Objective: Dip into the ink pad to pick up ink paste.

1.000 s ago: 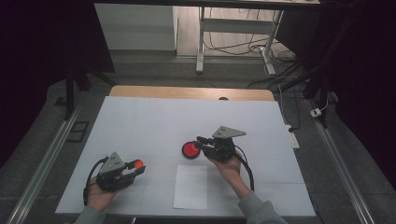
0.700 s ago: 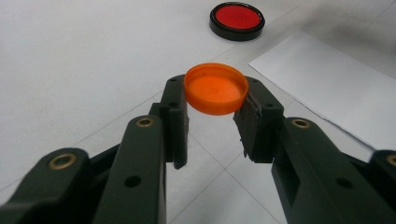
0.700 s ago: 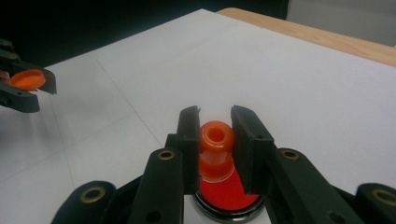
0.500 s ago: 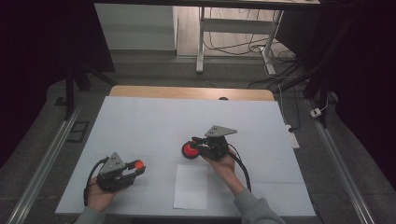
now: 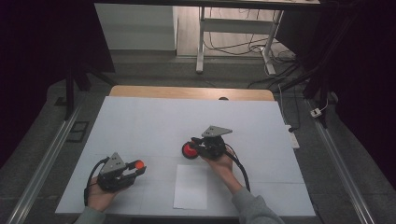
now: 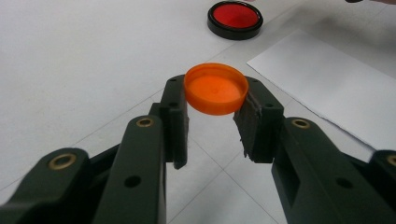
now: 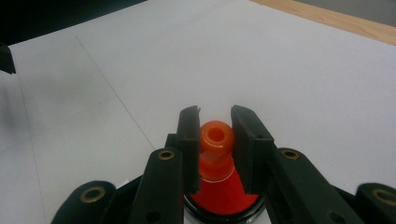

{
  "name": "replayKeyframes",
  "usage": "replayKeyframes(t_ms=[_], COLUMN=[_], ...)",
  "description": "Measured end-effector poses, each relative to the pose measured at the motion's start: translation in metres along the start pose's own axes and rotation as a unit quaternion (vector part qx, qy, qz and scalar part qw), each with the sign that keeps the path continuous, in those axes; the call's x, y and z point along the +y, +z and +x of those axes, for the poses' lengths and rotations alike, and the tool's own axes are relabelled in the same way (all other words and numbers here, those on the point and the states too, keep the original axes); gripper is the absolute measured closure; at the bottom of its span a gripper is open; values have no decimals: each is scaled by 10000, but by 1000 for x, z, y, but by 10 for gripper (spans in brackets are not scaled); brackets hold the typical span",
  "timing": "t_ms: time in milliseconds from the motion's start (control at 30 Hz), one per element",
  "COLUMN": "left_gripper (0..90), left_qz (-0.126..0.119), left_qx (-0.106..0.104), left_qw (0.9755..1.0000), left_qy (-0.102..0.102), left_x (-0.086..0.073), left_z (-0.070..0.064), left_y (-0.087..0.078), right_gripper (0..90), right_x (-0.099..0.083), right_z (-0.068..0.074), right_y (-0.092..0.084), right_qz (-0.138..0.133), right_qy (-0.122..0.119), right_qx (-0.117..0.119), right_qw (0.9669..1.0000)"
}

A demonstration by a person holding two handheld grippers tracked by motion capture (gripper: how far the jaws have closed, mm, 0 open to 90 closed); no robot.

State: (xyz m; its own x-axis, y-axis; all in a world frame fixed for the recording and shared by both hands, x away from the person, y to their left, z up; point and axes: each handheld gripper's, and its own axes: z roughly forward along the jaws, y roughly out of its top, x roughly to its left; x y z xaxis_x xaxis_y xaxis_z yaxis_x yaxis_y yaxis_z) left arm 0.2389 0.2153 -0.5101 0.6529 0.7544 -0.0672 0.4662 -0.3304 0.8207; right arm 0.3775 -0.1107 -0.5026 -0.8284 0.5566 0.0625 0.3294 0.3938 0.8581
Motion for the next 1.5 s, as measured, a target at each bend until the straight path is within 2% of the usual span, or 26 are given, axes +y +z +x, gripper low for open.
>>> replayKeyframes(t_ms=[833, 933, 1133, 1500], left_gripper=[653, 654, 654, 653], left_qz=[46, 48, 38, 48], left_qx=[-35, -35, -21, -37], left_qw=[10000, 10000, 10000, 10000], left_qy=[10, 14, 3, -3], left_x=[0, 0, -1, -1], left_z=[0, 0, 1, 0], left_y=[0, 0, -1, -1], right_gripper=[731, 730, 733, 733], right_x=[-8, -11, -14, -18], right_z=[-1, 0, 5, 7], right_y=[12, 14, 14, 14], right_qz=[185, 320, 302, 254], right_qy=[-158, -257, -362, -485], right_qx=[-160, -214, -353, -414], right_qw=[9996, 9989, 9983, 9976])
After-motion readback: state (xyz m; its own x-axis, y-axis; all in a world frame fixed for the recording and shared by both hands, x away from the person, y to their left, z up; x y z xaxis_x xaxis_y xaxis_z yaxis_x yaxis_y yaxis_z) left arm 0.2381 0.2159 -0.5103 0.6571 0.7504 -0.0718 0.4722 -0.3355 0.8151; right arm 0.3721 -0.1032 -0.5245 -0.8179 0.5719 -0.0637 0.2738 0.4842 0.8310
